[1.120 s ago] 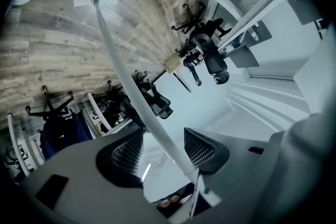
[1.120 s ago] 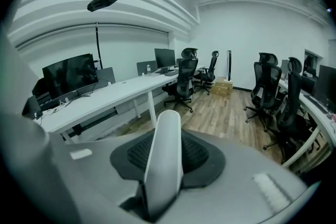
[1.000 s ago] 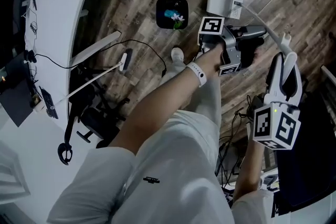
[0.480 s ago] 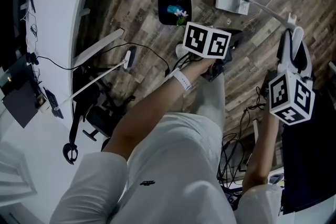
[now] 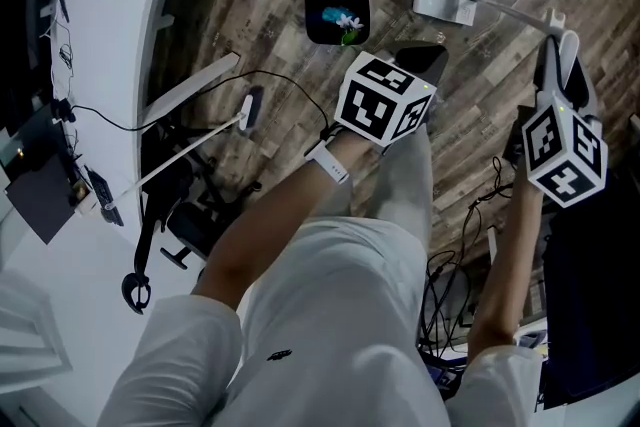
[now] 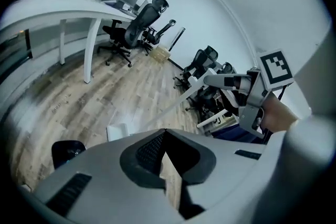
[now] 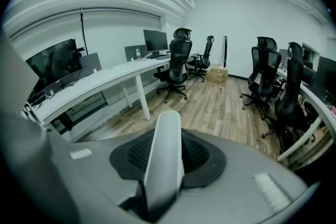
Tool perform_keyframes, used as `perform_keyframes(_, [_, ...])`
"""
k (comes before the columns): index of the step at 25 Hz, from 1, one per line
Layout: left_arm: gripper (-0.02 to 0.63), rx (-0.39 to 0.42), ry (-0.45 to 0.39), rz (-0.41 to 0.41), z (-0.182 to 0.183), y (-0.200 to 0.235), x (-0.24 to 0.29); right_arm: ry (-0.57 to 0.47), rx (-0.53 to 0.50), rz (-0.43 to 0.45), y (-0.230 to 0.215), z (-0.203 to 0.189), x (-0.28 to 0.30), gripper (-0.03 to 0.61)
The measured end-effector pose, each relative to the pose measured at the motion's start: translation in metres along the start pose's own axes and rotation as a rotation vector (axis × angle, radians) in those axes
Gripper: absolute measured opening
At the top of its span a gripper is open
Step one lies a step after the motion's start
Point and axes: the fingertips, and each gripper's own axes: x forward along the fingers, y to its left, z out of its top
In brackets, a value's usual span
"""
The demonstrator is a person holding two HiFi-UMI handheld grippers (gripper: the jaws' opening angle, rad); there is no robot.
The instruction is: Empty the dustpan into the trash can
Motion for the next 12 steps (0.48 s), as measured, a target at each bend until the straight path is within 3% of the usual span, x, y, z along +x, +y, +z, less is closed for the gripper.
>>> perform_keyframes(12, [0.008, 0.035, -0.027, 0.068, -0.005, 0.017, -0.046, -0.003, 0.02, -0.056, -0.014, -0.01, 0.011, 0.152])
